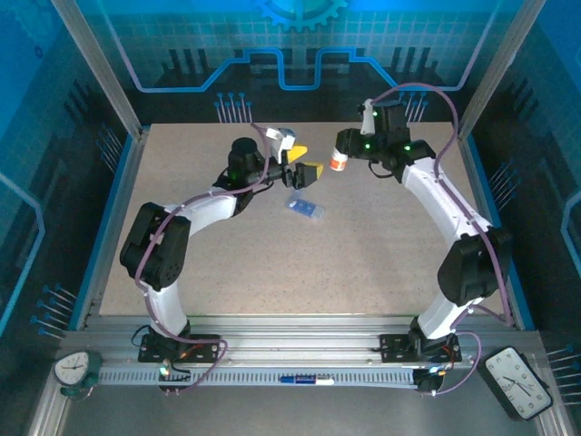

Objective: Sort the pills into containers

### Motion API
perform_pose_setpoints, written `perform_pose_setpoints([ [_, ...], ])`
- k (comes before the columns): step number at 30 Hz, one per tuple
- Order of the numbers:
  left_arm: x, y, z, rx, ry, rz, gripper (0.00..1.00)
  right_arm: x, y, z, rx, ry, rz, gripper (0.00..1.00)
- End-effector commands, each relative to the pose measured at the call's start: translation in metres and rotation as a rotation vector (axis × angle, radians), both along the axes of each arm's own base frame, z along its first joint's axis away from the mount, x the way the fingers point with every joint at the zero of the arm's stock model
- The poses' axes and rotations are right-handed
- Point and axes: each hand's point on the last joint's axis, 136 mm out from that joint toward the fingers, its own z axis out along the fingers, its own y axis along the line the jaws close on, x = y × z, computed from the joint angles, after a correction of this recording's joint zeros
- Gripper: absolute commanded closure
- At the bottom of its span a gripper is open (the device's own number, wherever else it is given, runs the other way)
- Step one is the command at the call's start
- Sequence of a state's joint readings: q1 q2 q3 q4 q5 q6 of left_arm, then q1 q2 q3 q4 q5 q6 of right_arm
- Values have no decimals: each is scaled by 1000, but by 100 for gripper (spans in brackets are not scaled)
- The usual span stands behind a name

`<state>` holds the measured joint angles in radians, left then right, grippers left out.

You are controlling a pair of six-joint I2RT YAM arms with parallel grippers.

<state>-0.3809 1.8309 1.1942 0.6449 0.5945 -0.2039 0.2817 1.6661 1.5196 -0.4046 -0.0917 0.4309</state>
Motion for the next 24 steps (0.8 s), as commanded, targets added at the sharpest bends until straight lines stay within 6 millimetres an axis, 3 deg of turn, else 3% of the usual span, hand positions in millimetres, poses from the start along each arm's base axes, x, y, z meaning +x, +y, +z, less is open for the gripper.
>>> perform_pose_setpoints([
  [1, 6, 14, 12, 21, 33, 63, 1, 6, -15, 6, -75, -101, -37, 74],
  [7, 13, 25, 8, 84, 93, 125, 1, 8, -33, -35, -180, -104, -88, 76],
  [12, 13, 36, 11, 127, 36, 191, 1, 6, -48, -67, -249, -71, -136, 77],
  [24, 22, 56, 17, 83, 152, 250, 1, -21, -59, -121, -249, 7, -183, 78],
])
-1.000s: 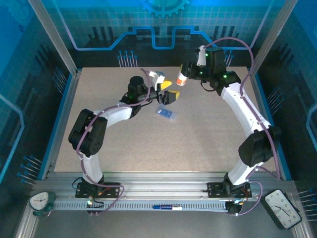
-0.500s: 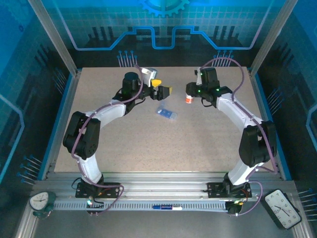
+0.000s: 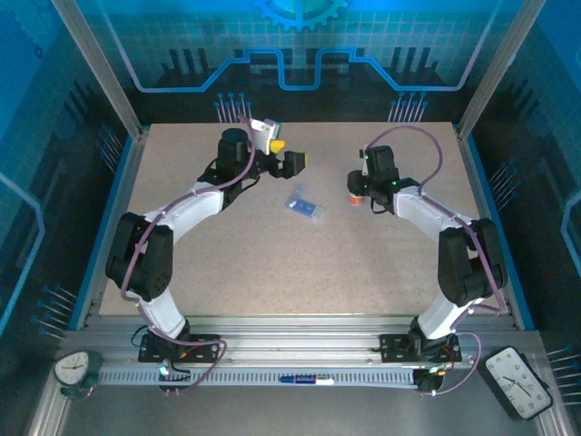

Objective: Sort the pills into containers

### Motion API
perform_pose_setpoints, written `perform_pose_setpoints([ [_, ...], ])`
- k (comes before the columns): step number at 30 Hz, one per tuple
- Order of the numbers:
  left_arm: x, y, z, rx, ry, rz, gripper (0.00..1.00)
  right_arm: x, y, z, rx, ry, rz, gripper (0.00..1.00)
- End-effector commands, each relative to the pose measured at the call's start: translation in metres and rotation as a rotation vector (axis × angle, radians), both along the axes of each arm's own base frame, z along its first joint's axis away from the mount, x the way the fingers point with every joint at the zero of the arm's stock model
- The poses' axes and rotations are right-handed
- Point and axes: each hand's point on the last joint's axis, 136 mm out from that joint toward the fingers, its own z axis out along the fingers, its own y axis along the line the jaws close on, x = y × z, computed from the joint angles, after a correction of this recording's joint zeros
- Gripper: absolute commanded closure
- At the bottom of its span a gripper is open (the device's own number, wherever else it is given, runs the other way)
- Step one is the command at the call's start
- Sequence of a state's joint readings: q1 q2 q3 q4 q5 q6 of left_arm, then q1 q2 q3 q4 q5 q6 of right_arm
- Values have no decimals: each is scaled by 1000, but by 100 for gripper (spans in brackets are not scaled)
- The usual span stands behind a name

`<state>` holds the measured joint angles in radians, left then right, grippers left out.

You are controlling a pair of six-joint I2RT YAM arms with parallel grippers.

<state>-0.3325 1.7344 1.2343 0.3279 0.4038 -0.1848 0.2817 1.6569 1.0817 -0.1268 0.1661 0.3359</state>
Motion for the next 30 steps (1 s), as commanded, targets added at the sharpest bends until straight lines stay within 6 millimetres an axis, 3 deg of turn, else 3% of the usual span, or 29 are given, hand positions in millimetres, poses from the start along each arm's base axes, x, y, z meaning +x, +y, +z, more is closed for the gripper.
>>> perform_pose_setpoints([
  [1, 1, 7, 20, -14, 11, 14, 1, 1, -7, 12, 20, -70, -45, 78],
  [8, 0, 11, 18, 13, 12, 28, 1, -16, -4, -7, 23, -46, -41, 75],
  [18, 10, 23, 17, -8, 39, 135, 1, -45, -1, -27, 1, 7, -33, 49],
  [23, 8, 21, 22, -20, 21, 125, 1, -53, 0, -32, -8, 22, -31, 44],
  [27, 8, 21, 26, -27, 7, 123, 1, -54, 0, -25, -3, 11, -31, 38],
  [30, 8, 23, 27, -32, -11, 128, 1, -50, 3, -6, 4, -18, -15, 35],
])
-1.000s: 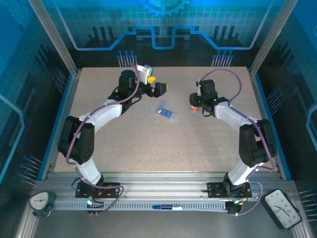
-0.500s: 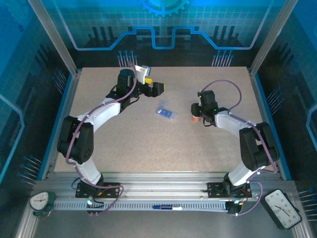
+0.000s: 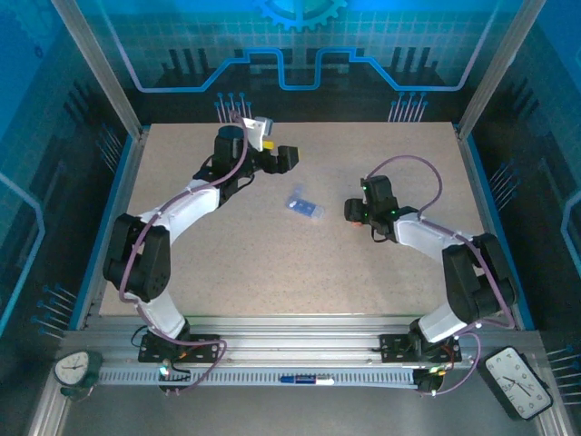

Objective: Sort the pills into containers

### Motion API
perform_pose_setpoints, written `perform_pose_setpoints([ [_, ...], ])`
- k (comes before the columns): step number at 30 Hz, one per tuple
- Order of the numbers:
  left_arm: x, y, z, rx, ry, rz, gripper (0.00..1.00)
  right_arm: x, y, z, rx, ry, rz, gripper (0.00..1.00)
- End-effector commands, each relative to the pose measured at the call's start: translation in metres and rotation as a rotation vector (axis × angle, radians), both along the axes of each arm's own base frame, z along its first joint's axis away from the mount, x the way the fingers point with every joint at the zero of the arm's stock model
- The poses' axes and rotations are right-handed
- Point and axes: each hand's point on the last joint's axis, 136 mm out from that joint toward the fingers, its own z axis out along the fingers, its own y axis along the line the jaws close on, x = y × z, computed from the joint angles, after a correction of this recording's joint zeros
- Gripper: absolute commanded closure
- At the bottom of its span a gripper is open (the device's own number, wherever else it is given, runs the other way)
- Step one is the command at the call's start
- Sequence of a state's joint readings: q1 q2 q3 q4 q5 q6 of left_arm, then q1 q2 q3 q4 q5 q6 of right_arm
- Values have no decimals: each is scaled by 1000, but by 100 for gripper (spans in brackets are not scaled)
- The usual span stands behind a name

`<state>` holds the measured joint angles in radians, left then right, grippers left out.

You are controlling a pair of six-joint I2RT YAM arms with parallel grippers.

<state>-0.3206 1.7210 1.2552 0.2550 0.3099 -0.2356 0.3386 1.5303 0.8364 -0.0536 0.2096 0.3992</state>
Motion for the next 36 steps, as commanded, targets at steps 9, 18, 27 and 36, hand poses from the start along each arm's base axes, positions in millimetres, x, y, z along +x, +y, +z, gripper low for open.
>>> perform_pose_setpoints([
  [9, 15, 48, 25, -293, -78, 182, 1, 28, 50, 90, 113, -31, 219, 31],
  [18, 24, 62, 9, -249, 27, 165, 1, 51, 109, 69, 216, 206, 405, 31],
  [27, 29, 74, 7, -61, 113, 222, 1, 54, 149, 13, 200, 343, 488, 30],
  [36, 26, 78, 8, -5, 172, 241, 1, 56, 173, -16, 222, 378, 553, 30],
])
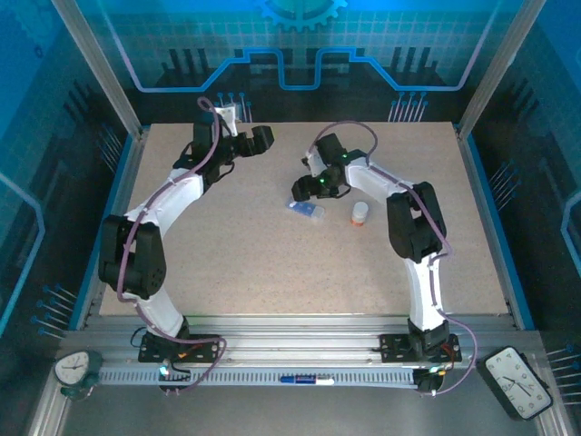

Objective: Sort the pills into containers

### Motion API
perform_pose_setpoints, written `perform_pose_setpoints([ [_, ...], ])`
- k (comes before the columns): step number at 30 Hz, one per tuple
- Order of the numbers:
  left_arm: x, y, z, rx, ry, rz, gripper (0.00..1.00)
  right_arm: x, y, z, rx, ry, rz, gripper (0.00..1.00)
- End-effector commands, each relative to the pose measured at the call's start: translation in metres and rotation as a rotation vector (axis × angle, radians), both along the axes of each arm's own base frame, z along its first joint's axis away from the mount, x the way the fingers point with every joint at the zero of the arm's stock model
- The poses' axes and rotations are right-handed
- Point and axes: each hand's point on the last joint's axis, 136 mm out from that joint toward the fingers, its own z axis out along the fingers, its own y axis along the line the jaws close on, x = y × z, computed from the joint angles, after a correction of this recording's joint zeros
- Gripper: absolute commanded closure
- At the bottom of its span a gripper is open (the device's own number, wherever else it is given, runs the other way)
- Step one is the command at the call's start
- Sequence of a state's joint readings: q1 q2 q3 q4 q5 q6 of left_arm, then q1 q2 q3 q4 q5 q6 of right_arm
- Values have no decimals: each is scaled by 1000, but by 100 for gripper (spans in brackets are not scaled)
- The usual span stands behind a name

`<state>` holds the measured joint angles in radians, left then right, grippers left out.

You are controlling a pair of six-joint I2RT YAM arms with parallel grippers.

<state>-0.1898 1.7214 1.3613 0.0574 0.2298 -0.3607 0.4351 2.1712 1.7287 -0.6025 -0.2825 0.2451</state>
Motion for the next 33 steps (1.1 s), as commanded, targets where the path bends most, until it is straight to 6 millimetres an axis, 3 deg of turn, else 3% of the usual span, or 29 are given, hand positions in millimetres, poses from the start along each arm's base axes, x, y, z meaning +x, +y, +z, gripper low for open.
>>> perform_pose_setpoints([
  [1, -5, 0, 3, 43, 29, -16, 1, -1, 16, -1, 39, 10, 60, 30],
  [10, -11, 2, 5, 63, 17, -25, 1, -5, 40, -13, 81, 70, 141, 32],
  [13, -12, 2, 6, 65, 11, -25, 1, -8, 47, -7, 93, 73, 166, 33],
  [15, -12, 2, 7, 65, 9, -24, 1, -13, 50, -18, 87, 98, 180, 35],
  [26, -11, 2, 19, 41, -25, -16, 1, -25, 59, -17, 113, 123, 215, 38],
  [30, -10, 2, 27, 34, -30, -17, 1, -19, 57, -11, 98, 95, 194, 35],
  [31, -10, 2, 29, 37, -30, -17, 1, -14, 56, 5, 105, 58, 186, 34],
  [33, -9, 4, 34, 57, -29, -10, 1, -6, 52, 20, 103, 24, 159, 32],
])
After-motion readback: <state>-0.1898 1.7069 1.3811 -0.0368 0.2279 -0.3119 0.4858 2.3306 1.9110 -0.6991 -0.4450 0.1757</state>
